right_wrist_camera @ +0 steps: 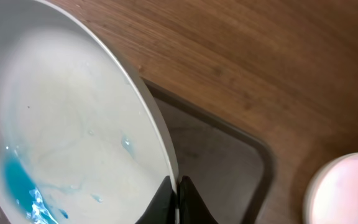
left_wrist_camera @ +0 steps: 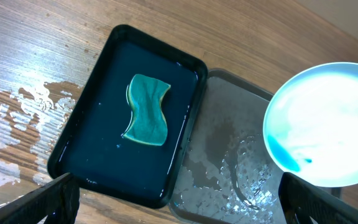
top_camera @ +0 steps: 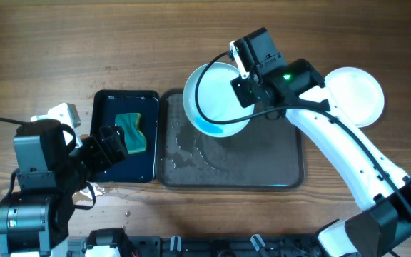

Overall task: Clean dirty plates on tray and stack at the side
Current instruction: 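Lift the plate with the right gripper and carry it toward the right stack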

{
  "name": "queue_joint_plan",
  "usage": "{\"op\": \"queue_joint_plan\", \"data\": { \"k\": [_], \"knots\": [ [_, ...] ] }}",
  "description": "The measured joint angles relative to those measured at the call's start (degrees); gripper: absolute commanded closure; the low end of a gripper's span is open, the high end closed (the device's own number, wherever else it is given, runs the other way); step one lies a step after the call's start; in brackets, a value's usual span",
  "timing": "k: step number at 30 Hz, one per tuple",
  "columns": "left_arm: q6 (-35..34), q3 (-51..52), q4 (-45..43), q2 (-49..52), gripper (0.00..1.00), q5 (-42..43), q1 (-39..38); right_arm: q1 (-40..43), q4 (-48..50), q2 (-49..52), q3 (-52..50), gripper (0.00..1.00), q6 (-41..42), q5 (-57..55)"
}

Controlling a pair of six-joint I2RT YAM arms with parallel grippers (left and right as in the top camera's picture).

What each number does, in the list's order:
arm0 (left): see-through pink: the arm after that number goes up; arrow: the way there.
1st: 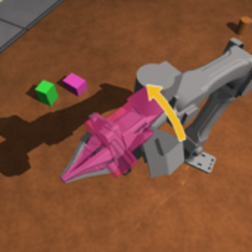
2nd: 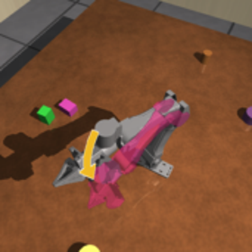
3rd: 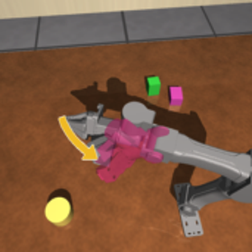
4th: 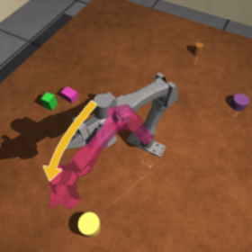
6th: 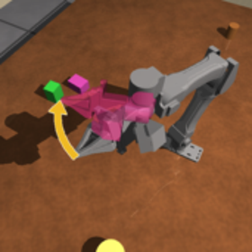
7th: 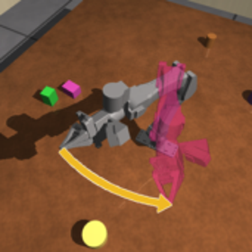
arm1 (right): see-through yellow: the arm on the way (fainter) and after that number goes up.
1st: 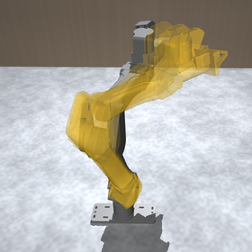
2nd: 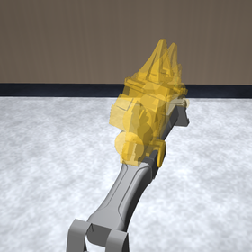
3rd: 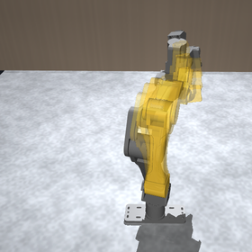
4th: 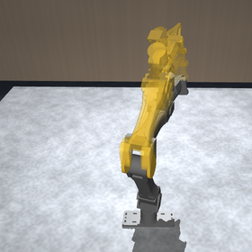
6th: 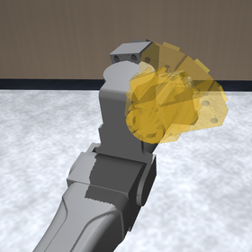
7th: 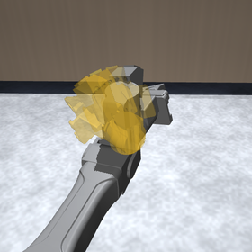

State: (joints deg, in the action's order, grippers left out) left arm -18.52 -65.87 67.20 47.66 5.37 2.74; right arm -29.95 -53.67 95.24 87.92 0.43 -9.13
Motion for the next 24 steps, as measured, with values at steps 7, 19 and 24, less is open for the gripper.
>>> {"op": "queue_joint_plan", "data": {
  "k": [7,19,24],
  "knots": [
    [0.00,0.00,1.16,0.00,0.00,0.04,0.00,0.00,1.01,0.00,0.00,0.96,10.47,4.63],
    [-0.02,1.79,2.54,19.41,0.00,5.25,0.00,0.00,0.48,2.99,0.00,0.96,13.20,6.67],
    [0.00,1.79,0.90,23.52,0.04,5.90,0.00,0.00,0.57,9.57,0.00,0.96,13.20,7.23]
  ]
}}
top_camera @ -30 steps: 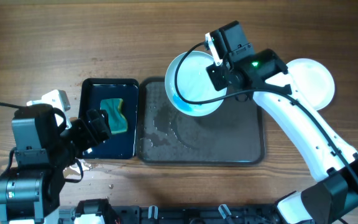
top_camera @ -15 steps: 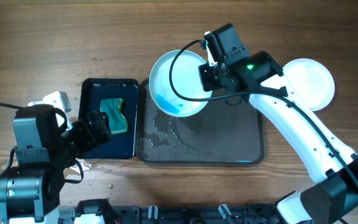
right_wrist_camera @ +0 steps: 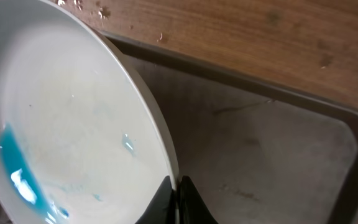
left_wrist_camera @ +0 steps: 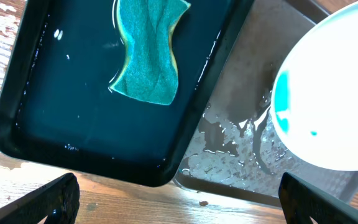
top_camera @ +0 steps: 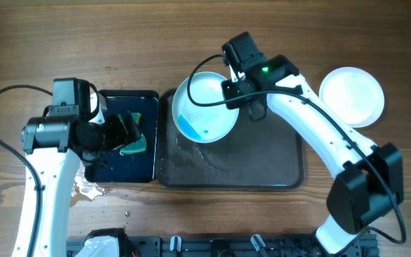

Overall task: Clean dirty plates on tray and stack at the side
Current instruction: 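Lift the plate with the right gripper and carry it toward the right stack, then lower the plate onto the white plate stack and open the right gripper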

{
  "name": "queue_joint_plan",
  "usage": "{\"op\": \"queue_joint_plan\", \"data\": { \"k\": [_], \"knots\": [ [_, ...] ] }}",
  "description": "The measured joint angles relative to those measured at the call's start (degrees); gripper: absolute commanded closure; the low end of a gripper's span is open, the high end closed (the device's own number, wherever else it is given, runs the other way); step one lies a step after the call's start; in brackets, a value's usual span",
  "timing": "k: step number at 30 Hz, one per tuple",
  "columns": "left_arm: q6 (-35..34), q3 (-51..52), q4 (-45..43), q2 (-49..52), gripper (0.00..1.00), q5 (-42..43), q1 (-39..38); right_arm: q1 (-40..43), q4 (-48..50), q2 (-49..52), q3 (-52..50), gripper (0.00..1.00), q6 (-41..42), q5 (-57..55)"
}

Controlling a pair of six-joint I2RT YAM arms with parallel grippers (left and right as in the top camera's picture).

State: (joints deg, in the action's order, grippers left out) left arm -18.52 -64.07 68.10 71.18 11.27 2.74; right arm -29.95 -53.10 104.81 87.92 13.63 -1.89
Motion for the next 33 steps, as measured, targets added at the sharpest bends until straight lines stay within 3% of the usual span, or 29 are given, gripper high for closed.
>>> {"op": "queue_joint_plan", "data": {
  "k": [3,4,7,8,13,15,17,20,29,33],
  "knots": [
    [-0.09,0.00,-0.81,0.68,0.25,0.04,0.00,-0.02,1.53,0.31,0.00,0.96,-1.55,0.46],
    [0.09,0.00,-1.20,0.68,0.26,0.24,0.00,-0.15,2.38,0.31,0.00,0.96,-2.91,0.52],
    [-1.88,0.02,-3.80,0.68,0.02,0.37,0.74,-2.60,3.52,0.31,1.79,0.96,-6.49,-0.17],
    [-3.41,0.02,-5.05,0.68,0.00,0.00,2.60,-4.61,3.80,0.31,3.82,0.96,-7.37,-1.16],
    [-6.32,0.04,-6.21,0.72,0.00,-0.72,20.52,-9.64,7.76,0.31,7.28,0.96,-9.51,-4.37],
    [-7.30,0.07,-5.90,0.76,0.00,0.66,31.65,-9.77,10.99,0.33,7.28,0.96,-9.92,-5.20],
    [-8.76,0.07,-5.55,0.96,0.00,4.87,45.11,-11.17,19.06,0.37,7.30,0.96,-11.56,-8.17],
    [-9.27,0.07,-4.24,0.94,0.00,10.45,53.46,-15.69,24.26,0.52,7.48,0.96,-15.32,-11.28],
    [-9.51,0.07,-3.63,0.94,0.00,17.00,54.99,-27.85,37.73,9.05,7.41,0.96,-27.58,-33.33],
    [-9.68,0.07,-3.45,0.94,0.00,19.17,54.99,-31.82,49.72,9.42,7.48,0.96,-39.87,-45.44]
  ]
}}
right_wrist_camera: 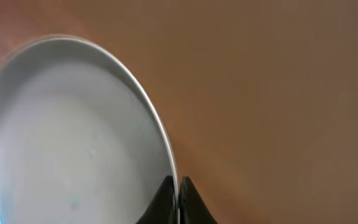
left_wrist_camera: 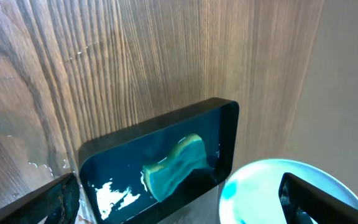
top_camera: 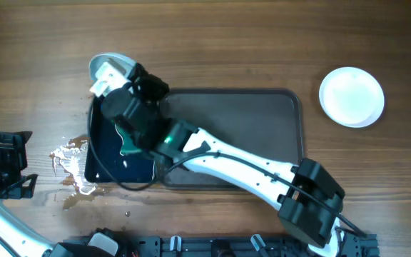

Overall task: Clean dirty plates on tray and stack at the side
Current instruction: 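Lower the plate onto the white plate stack and open the right gripper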

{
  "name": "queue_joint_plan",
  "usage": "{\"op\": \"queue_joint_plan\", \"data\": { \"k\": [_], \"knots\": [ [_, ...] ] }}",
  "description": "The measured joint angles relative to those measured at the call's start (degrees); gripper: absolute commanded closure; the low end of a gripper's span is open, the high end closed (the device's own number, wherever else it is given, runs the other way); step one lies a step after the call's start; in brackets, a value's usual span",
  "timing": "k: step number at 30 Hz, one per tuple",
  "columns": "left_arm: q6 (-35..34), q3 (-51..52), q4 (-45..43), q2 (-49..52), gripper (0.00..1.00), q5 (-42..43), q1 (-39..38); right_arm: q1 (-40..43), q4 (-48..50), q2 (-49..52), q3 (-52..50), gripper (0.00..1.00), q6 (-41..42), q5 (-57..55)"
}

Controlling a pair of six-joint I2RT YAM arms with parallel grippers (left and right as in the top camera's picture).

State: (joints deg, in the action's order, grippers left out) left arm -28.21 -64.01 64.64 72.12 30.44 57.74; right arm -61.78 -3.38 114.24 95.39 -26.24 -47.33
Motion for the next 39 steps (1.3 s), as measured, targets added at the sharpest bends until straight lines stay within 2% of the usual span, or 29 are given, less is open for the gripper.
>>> {"op": "queue_joint_plan", "data": {
  "k": [1,6,9,12,17,20,22,26,27,29,30,31,35,39],
  "knots": [
    [-0.02,0.00,0.37,0.00,0.00,0.26,0.00,-1.31,3.15,0.00,0.00,0.96,-5.03,-2.86],
    [-0.02,0.00,0.72,0.00,0.00,2.93,0.00,-4.17,6.93,0.00,0.00,0.96,-18.73,-6.71],
    [-0.02,0.00,0.74,0.00,0.00,3.58,0.00,-4.17,12.20,0.11,0.00,0.96,-28.57,-7.15],
    [-0.02,0.00,0.76,0.00,0.00,3.80,0.00,-4.20,13.05,0.15,0.02,0.96,-39.56,-7.10],
    [-0.02,0.00,1.01,0.00,0.00,3.98,0.00,-4.85,12.90,0.15,0.02,0.96,-47.32,-6.69],
    [-0.02,0.00,1.18,0.00,0.00,3.98,0.00,-5.42,12.74,0.15,0.02,0.96,-46.60,-6.73],
    [-0.04,0.00,1.36,0.00,0.00,3.98,0.00,-5.40,6.51,0.20,0.35,0.96,-38.53,-6.75],
    [0.02,0.00,1.40,0.00,0.00,4.00,0.00,-2.75,-18.84,0.26,0.72,0.96,-1.81,0.90],
    [0.26,0.00,1.42,0.00,0.00,3.98,0.00,-1.57,-21.75,0.26,0.72,0.96,9.03,3.80],
    [1.40,0.00,1.40,0.00,0.00,4.00,-0.04,4.76,-27.32,0.31,0.74,0.96,26.34,16.68],
    [1.81,0.00,1.20,0.00,0.00,3.96,-0.57,8.02,-28.87,0.31,0.72,0.96,31.69,22.08],
    [2.03,0.00,1.22,0.00,0.00,3.96,-0.85,12.11,-29.70,-0.02,0.72,0.96,36.39,27.52],
    [2.47,0.00,-1.75,0.00,0.00,2.71,-12.55,32.68,-36.00,-7.54,0.74,0.96,47.95,43.15],
    [2.64,0.00,-4.90,0.11,0.00,-1.81,-26.84,54.49,-51.15,-12.46,1.22,0.96,54.14,47.56]
  ]
}}
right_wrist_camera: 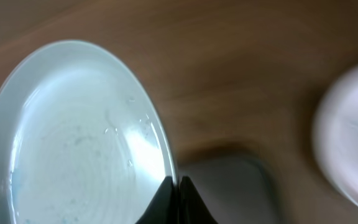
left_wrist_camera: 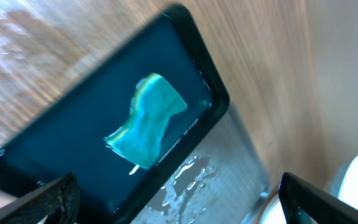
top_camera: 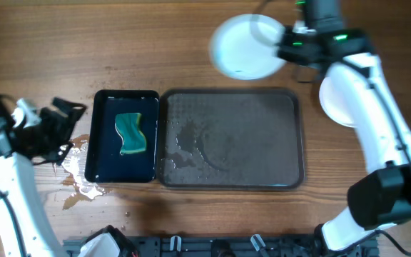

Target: Clean dirty plates on tray and stack at the side

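My right gripper (top_camera: 285, 48) is shut on the rim of a white plate (top_camera: 245, 46), held tilted above the table just beyond the far edge of the grey tray (top_camera: 262, 164). In the right wrist view the plate (right_wrist_camera: 79, 137) looks wet, with only a faint blue trace, and the fingertips (right_wrist_camera: 178, 186) pinch its edge. A second white plate (top_camera: 332, 100) lies to the right of the tray, partly under my right arm. My left gripper (top_camera: 68, 128) stands open beside the black tray (top_camera: 98, 168), where a teal sponge (top_camera: 130, 133) lies.
The grey tray's left half is wet (left_wrist_camera: 229, 180). Spilled water (top_camera: 77, 178) lies on the wood at the black tray's near left corner. Black fixtures run along the table's front edge.
The right gripper, then holding the plate over the black tray's far left corner, now holds it beyond the grey tray's far right edge. The left gripper has come in beside the black tray.
The right gripper held a plate with blue liquid above the grey tray's far edge, then lower over its left part with the left gripper above the sponge. Then the plate was over the black tray. Now it is held far right, almost free of blue.
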{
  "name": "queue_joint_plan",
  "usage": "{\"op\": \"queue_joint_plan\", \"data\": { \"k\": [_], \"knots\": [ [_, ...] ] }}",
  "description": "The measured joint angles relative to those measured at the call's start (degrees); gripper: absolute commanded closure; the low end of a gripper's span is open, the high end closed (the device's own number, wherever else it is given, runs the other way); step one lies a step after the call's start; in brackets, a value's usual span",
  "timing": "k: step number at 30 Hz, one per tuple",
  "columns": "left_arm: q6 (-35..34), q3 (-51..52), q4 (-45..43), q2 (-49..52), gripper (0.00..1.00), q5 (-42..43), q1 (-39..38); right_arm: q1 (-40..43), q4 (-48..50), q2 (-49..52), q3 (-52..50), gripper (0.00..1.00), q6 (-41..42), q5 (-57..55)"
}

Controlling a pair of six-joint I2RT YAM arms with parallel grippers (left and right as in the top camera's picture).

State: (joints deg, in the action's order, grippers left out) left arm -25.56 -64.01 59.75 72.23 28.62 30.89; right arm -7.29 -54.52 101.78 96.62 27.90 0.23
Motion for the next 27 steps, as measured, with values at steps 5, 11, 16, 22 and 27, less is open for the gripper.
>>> {"op": "queue_joint_plan", "data": {
  "k": [5,11,16,22,27],
  "knots": [
    [-0.02,0.00,-2.40,3.45,0.00,-5.07,-14.75,20.20,-8.66,0.04,-2.29,0.96,1.25,0.35],
    [-0.02,0.00,-4.04,7.87,0.00,-6.56,-20.79,34.34,-6.01,0.11,-12.92,0.96,1.46,-0.46],
    [-0.02,0.00,-4.04,7.87,0.00,-6.78,-20.79,35.47,1.49,0.46,-20.15,0.63,1.46,-0.46],
    [-0.02,0.00,-3.26,7.87,0.00,-6.95,-20.79,35.47,3.91,5.03,-20.50,0.53,1.36,-0.33],
    [0.00,0.00,-3.23,7.87,0.00,-7.74,-20.79,35.47,6.21,5.05,-19.89,0.31,-2.93,2.71]
  ]
}}
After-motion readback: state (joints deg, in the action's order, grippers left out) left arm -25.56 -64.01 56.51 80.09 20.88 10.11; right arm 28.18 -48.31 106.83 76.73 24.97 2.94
